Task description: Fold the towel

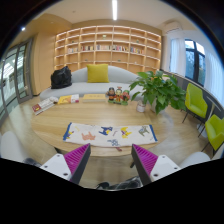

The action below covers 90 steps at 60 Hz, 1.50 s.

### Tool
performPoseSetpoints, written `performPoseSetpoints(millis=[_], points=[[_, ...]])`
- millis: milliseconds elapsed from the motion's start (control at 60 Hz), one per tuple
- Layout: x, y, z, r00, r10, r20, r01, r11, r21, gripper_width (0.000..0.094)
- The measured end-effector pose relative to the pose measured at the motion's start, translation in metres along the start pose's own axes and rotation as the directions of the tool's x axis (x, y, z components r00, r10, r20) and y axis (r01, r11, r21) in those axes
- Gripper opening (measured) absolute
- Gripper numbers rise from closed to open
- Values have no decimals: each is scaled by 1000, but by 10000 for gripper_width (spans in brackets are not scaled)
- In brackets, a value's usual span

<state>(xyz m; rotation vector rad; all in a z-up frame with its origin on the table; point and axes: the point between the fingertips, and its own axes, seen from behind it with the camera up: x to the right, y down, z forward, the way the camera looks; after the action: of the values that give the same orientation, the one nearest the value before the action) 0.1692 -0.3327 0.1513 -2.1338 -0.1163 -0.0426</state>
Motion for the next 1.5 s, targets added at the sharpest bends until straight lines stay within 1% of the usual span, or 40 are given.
performPoseSetpoints(millis=[100,200,283,367,417,500,617,733,800,833,850,883,917,967,1017,1067,1167,1217,1250,1300,1383,1500], points=[[2,9,7,1000,-9,15,10,999,-32,846],[-26,24,18,999,-16,44,19,998,-66,849],[-72,39,34,995,-12,98,21,996,-90,850],[-114,40,51,987,2,163,16,994,-107,853],[-144,39,67,982,9,188,12,994,-106,855],[-173,29,100,978,15,209,5,995,-98,853],[-205,20,157,983,15,184,2,996,-91,852],[-218,18,210,989,26,144,-9,993,-115,851],[-219,25,232,992,26,126,-8,989,-145,839],[-219,27,239,994,24,111,-7,989,-150,820],[-218,22,242,995,11,102,2,992,-130,790],[-216,22,245,996,-20,86,30,992,-120,696],[-218,20,248,995,-27,100,38,994,-106,615],[-225,21,249,991,-46,123,58,994,-96,469],[-231,20,250,986,-80,146,92,993,-77,258],[-228,17,252,987,-99,125,107,992,-63,30],[-225,17,252,988,-106,109,114,991,-66,24],[-229,18,248,989,-68,128,79,993,-87,21],[-243,18,241,986,-26,164,42,994,-101,20],[-262,10,226,970,27,240,-2,995,-105,19],[-294,-21,189,935,72,347,-53,997,-64,20],[-303,-82,133,860,156,487,-175,984,-5,21]])
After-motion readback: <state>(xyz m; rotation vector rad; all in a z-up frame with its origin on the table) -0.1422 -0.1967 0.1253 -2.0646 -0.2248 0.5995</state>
